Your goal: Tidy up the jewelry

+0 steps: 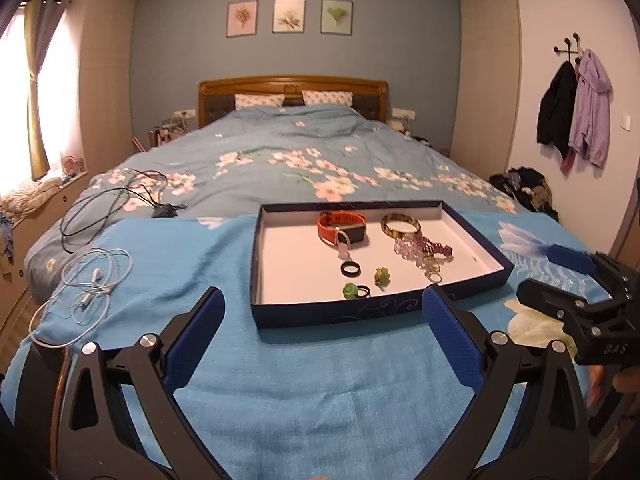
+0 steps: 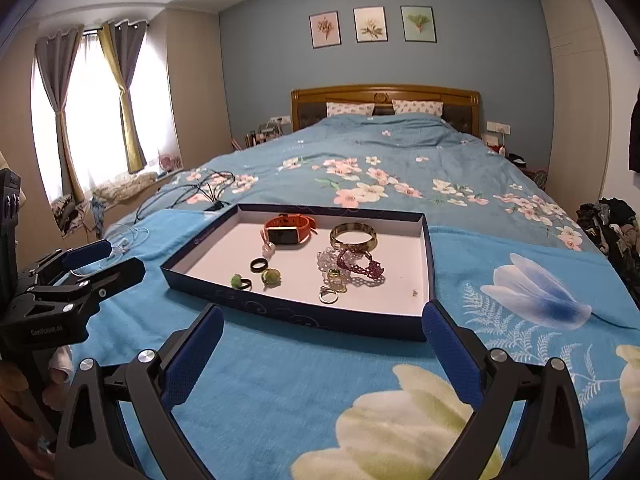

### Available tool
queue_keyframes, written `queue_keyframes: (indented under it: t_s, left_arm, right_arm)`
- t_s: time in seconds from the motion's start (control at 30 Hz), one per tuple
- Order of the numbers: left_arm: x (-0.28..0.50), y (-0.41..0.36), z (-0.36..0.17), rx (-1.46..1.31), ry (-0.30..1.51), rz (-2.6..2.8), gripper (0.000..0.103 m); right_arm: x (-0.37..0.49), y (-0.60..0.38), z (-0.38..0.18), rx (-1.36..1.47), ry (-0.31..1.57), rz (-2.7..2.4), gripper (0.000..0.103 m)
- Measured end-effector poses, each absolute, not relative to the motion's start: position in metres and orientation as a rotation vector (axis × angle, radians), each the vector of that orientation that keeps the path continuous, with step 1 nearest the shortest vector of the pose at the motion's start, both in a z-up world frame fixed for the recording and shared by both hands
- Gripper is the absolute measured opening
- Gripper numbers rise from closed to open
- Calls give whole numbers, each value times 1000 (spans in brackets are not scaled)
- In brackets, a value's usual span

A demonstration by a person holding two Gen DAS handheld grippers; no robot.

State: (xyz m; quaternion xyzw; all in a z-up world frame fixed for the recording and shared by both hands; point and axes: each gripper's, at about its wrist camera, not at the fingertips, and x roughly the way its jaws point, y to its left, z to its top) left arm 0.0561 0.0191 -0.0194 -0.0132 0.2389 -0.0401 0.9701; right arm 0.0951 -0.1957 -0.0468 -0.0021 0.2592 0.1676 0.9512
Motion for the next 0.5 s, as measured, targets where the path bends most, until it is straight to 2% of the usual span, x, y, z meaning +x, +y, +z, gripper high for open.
queue_keyframes:
  t_s: [0.5]
  left_arm:
    - [10,5,-3,-7,288,-51,97]
  right_arm:
    - [61,-192,-41,-23,386,312,96]
